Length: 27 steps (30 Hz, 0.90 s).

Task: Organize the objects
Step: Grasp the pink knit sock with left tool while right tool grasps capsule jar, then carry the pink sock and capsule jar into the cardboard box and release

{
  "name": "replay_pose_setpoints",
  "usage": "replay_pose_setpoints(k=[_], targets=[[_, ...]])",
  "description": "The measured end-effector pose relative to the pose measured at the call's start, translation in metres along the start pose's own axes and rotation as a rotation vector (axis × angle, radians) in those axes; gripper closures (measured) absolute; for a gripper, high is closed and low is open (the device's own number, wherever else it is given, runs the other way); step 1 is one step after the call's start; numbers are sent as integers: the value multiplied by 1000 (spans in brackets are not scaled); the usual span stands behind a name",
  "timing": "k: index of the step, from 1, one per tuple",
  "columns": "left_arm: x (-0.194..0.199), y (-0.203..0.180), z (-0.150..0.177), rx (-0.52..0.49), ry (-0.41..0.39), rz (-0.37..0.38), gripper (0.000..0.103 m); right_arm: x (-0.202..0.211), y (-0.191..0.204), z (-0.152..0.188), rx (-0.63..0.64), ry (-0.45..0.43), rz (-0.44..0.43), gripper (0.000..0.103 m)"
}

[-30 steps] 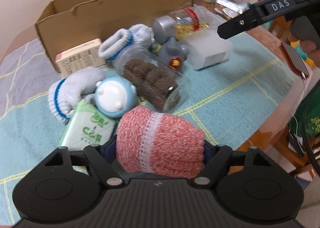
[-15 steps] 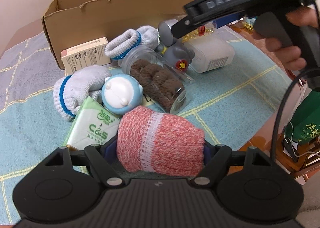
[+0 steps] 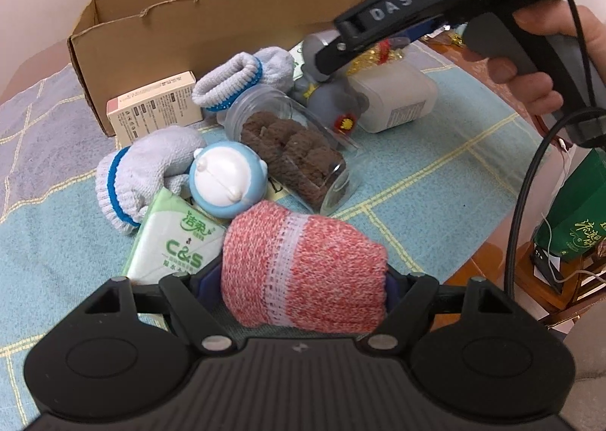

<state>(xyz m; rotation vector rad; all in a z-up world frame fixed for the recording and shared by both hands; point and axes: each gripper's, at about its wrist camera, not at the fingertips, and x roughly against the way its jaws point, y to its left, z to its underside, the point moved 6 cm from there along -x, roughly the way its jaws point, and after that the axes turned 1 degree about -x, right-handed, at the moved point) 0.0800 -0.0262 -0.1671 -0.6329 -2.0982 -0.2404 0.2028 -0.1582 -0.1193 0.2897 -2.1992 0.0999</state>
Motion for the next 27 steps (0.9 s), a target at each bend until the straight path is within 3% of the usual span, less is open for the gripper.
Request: replay_pose_setpoints(k=[8, 14, 27], targets=[[-2, -2, 1, -3, 2, 4, 25, -4, -4, -3, -5, 7, 5, 1], [-2, -1, 1, -2, 7, 7, 26, -7, -3, -5, 14, 35, 7, 7], [6, -3, -2, 49, 39, -15, 33, 15, -12, -8, 168, 67, -100, 7]])
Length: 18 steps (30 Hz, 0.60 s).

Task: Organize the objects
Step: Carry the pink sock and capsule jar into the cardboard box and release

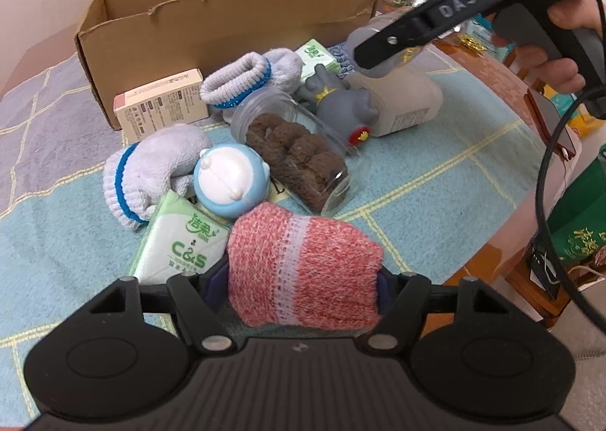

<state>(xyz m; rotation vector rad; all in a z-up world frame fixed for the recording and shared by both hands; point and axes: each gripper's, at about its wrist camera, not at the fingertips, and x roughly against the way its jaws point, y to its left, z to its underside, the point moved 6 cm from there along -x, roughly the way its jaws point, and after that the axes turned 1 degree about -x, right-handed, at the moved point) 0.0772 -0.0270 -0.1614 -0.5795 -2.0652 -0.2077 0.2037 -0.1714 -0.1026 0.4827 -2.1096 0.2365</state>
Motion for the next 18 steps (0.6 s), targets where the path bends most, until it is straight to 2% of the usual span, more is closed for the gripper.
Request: replay_pose_setpoints(k=[11, 18], targets=[[31, -10, -22, 110, -10, -53, 33, 18, -12, -8, 124, 18, -117, 7], [61, -5, -57, 162, -20, -88, 33, 38, -18, -28, 160, 4, -186, 7]])
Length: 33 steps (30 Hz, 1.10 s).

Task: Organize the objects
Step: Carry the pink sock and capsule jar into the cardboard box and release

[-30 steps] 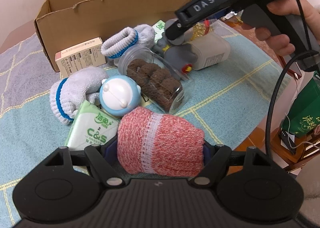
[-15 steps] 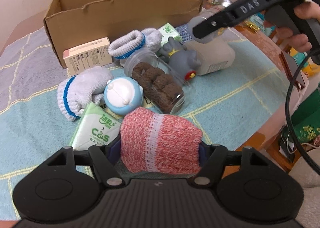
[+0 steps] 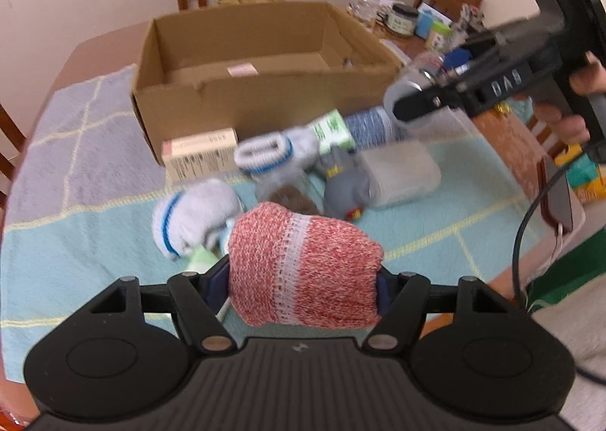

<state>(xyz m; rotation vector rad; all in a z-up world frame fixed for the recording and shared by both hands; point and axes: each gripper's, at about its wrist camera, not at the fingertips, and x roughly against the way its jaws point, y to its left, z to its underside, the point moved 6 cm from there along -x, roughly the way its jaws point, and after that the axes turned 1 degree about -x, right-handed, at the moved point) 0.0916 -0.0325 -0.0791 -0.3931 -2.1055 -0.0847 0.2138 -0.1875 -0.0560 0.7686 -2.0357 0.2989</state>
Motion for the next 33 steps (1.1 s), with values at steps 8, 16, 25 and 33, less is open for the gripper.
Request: replay_pose_setpoints(k=[8, 16, 25, 33], targets=[[8, 16, -64, -25, -85, 16, 33, 15, -10, -29, -10, -51, 20, 7], [-2, 41, -143, -96, -161, 6, 33, 13, -27, -67, -86, -111, 67, 7], [-43, 69, -202, -96, -166, -16, 33, -14, -43, -93, -173, -110, 98, 7], [-89, 89, -218, -98, -107, -38, 32, -17, -50, -93, -212, -128, 128, 0]])
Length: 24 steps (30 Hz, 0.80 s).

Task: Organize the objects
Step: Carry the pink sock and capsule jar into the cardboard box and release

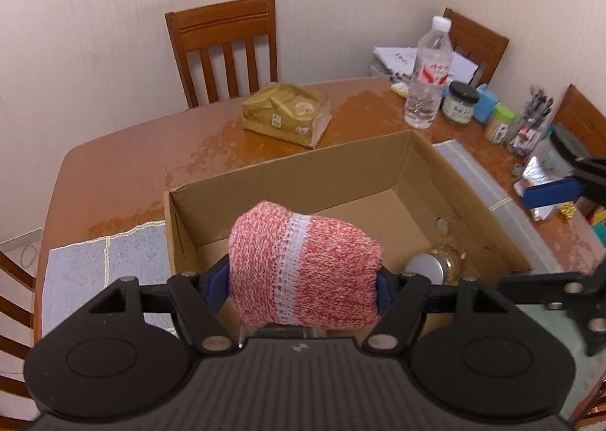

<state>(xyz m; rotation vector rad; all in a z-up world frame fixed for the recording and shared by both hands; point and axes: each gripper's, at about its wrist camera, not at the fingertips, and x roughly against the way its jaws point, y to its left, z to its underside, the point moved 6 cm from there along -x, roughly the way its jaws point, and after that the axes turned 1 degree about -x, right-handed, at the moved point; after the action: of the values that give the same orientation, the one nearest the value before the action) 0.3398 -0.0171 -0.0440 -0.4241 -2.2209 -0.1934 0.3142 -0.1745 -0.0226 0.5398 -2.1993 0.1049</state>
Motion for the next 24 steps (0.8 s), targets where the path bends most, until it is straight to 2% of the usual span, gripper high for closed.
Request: replay_pose_setpoints(k=[3, 5, 7, 16, 19, 21, 24], targets=[[-13, 9, -2, 10, 15, -9, 29, 1, -4, 2, -12, 0, 25, 0], [-21, 16, -5, 26, 20, -30, 14, 3, -6, 4, -18, -4, 41, 0], [-23, 20, -8, 38, 7, -71, 7, 4, -9, 5, -24, -9, 53, 0], [-3, 18, 1, 51, 4, -116, 6, 15, -16, 20, -59, 1, 93, 0], [7, 13, 12, 40, -8, -134, 5, 21, -17, 34, -67, -24, 99, 0], [14, 11, 21, 74, -3, -167, 5, 23, -18, 46, -69, -36, 107, 0], [26, 3, 38, 86, -5, -169, 4, 21, -17, 67, -86, -9, 116, 0]])
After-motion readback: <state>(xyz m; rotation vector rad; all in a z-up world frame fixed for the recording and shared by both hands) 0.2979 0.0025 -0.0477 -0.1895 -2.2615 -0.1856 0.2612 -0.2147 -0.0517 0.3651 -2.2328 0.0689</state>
